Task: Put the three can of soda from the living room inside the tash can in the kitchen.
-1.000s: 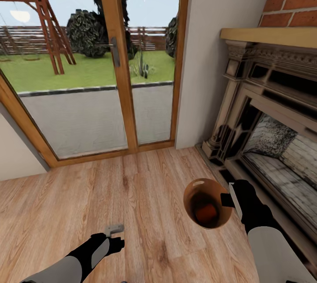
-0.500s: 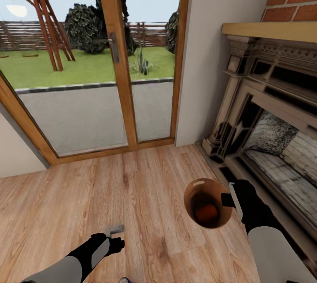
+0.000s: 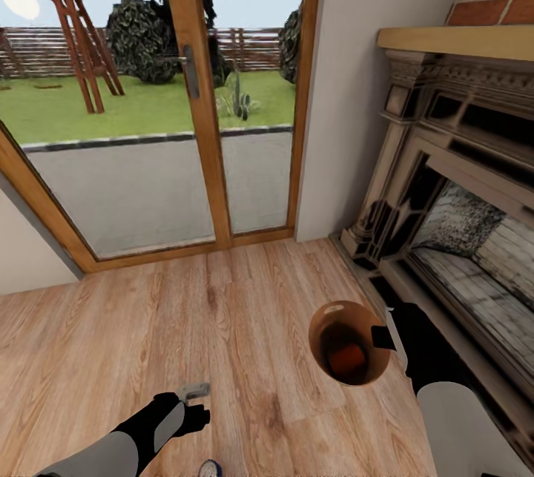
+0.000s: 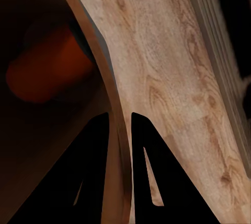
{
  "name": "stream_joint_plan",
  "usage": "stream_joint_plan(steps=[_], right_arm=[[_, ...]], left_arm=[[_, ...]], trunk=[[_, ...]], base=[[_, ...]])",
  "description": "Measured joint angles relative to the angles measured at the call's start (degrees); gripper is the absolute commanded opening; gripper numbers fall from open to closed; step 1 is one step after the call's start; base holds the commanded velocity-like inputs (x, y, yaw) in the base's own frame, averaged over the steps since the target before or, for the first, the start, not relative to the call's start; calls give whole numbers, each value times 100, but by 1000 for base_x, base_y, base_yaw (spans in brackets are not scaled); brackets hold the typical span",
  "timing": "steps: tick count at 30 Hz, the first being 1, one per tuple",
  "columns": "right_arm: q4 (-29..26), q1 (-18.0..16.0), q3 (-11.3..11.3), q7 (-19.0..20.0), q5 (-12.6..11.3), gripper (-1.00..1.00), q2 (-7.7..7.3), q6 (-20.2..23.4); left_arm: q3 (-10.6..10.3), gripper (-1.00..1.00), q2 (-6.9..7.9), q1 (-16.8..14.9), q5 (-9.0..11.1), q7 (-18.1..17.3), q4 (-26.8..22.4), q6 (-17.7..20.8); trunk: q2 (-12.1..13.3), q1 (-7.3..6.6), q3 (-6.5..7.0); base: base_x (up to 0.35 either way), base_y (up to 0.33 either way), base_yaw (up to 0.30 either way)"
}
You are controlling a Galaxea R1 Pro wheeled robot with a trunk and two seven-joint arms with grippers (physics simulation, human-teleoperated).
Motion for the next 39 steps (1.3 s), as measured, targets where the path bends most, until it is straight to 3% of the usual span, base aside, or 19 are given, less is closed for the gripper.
stream_joint_plan(steps=[39], right_arm=[[8,-6,9,0,12,-100,10,0]], left_arm=[[30,100,9,0,8,-135,0,275]], trunk=[[0,0,-362]], base=[[0,0,0]])
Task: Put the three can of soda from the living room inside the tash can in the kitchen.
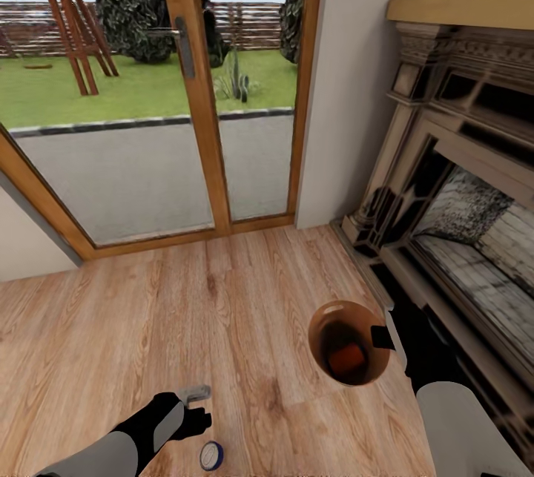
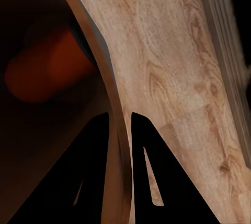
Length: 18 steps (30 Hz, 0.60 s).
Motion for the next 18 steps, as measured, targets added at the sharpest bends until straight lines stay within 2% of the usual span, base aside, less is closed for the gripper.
stream_joint_plan(steps=[18], right_arm=[[-1,0,0,0,6,-100,0,0]], left_arm=[[-13,100,-8,0,-10,7,0,16]], trunk=[[0,0,-167]], base=[[0,0,0]])
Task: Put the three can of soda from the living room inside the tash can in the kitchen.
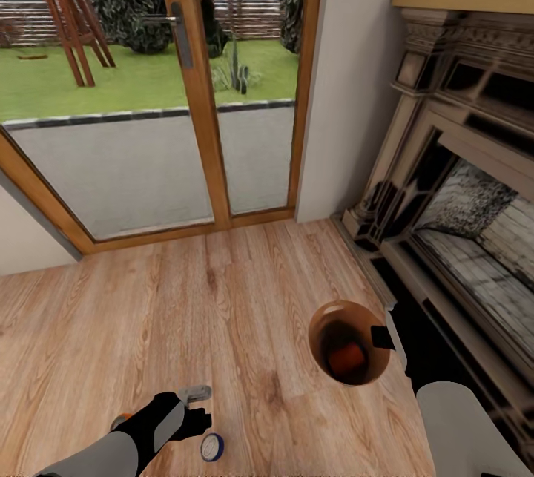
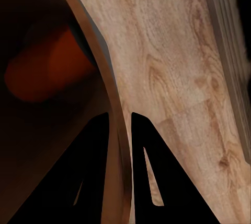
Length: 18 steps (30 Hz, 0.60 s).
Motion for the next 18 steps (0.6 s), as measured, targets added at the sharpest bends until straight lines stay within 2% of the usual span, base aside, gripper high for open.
stream_joint_plan(steps=[5,13,18], right_arm=[[1,0,3,0,-1,-100,0,0],[1,0,160,2,-19,-100,0,0],[-3,-1,190,0,7,-100,0,0]], left_arm=[[-3,100,0,0,0,1,0,-10],[3,100,6,0,29,7,0,-127],[4,100,8,0,9,7,0,-355]], trunk=[[0,0,-46],[0,0,-120],[0,0,-143]], base=[[0,0,0],[0,0,0],[0,0,0]])
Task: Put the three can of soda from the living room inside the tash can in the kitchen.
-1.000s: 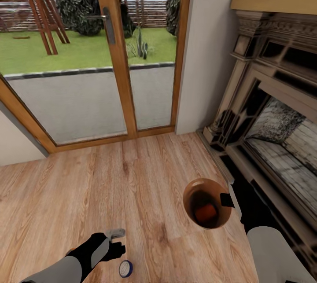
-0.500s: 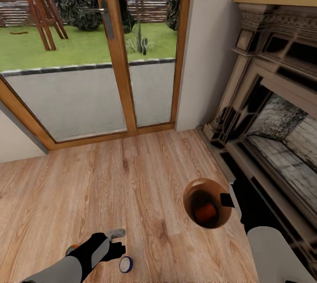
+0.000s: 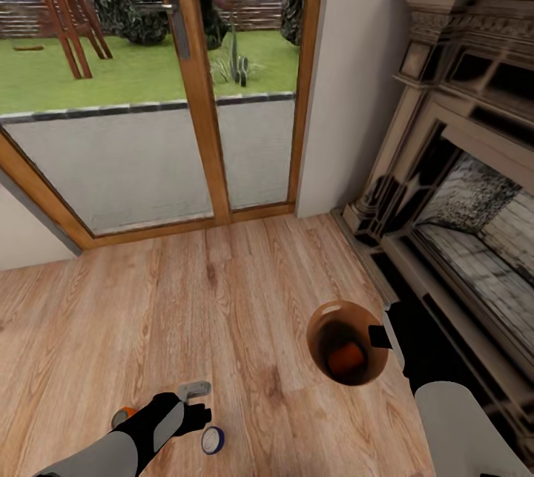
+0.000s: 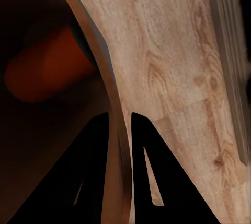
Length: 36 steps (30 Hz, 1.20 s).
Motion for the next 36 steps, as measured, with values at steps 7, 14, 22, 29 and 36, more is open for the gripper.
stream_joint_plan(steps=[7,14,22,29,36], right_arm=[[-3,0,11,1,-14,-100,0,0],[-4,0,13,1,-9,-100,-7,0],[-5,0,13,1,-13,-100,-14,0],[-5,0,6,2,-15,-100,-17,0],[-415,8,9,4,-35,-100,4,0]], left_arm=[[0,100,7,0,3,-6,-8,-111],[0,100,9,0,-5,0,-48,-246],[-11,100,8,0,-6,5,-53,-374],[-31,100,1,0,-10,9,-37,-390],[-37,100,1,0,-19,12,-21,-384]], trunk=[[0,0,-5],[0,0,-6],[0,0,-6],[0,0,-6],[0,0,-6]], base=[[0,0,0],[0,0,0],[0,0,0],[0,0,0],[0,0,0]])
